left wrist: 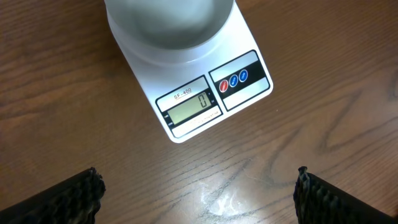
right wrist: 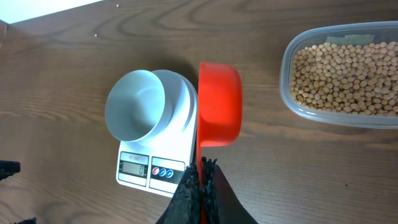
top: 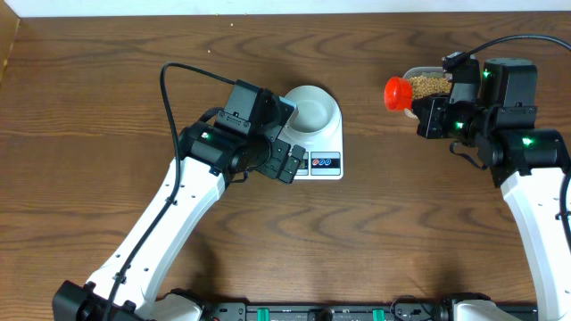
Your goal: Scoop item into bowl and weigh 50g on scale
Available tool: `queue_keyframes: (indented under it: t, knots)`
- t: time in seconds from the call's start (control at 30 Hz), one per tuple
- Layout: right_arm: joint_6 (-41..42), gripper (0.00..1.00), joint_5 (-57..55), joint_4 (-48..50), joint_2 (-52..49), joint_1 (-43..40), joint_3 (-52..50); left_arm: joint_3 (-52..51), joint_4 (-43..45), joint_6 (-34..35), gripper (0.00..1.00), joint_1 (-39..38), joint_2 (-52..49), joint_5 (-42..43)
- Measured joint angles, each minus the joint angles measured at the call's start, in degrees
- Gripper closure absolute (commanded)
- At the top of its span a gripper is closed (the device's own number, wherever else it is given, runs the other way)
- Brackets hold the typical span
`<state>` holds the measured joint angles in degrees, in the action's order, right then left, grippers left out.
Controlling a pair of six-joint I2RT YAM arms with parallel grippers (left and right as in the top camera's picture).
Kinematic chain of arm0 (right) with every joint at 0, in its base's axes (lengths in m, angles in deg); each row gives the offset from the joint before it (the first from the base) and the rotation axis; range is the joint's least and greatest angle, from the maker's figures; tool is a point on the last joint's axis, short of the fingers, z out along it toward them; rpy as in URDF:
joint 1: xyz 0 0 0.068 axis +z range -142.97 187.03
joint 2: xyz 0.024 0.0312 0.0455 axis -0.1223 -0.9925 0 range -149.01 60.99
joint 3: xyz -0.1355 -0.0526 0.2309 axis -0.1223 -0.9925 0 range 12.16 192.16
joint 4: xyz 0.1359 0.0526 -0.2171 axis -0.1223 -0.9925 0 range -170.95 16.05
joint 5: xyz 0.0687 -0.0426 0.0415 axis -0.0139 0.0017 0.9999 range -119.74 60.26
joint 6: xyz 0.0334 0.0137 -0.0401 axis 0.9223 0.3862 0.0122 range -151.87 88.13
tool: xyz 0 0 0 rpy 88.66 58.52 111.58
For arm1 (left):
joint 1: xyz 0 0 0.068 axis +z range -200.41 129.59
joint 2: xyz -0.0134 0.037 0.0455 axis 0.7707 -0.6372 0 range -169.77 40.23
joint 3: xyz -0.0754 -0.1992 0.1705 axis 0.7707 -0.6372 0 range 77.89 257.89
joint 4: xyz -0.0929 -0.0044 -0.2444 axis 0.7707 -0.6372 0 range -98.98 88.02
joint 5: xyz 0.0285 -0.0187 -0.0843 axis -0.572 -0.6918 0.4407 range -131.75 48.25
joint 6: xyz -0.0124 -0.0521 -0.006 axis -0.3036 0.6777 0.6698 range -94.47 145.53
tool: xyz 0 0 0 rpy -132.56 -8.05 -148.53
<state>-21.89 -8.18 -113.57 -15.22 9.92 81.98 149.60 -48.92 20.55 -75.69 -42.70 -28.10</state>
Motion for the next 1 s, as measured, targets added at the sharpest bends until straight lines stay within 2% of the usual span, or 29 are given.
queue_keyframes:
  t: [0.77,1.0]
  knots:
    - [0.0,0.99,1.7,-0.7,0.0,0.0,0.2,0.0,0.0,0.0,0.0,0.0,0.0,0.0]
    - [0.0,0.99,0.8,-6.5,-1.0,0.0,6.6,0.0,0.0,0.0,0.0,0.0,0.0,0.0]
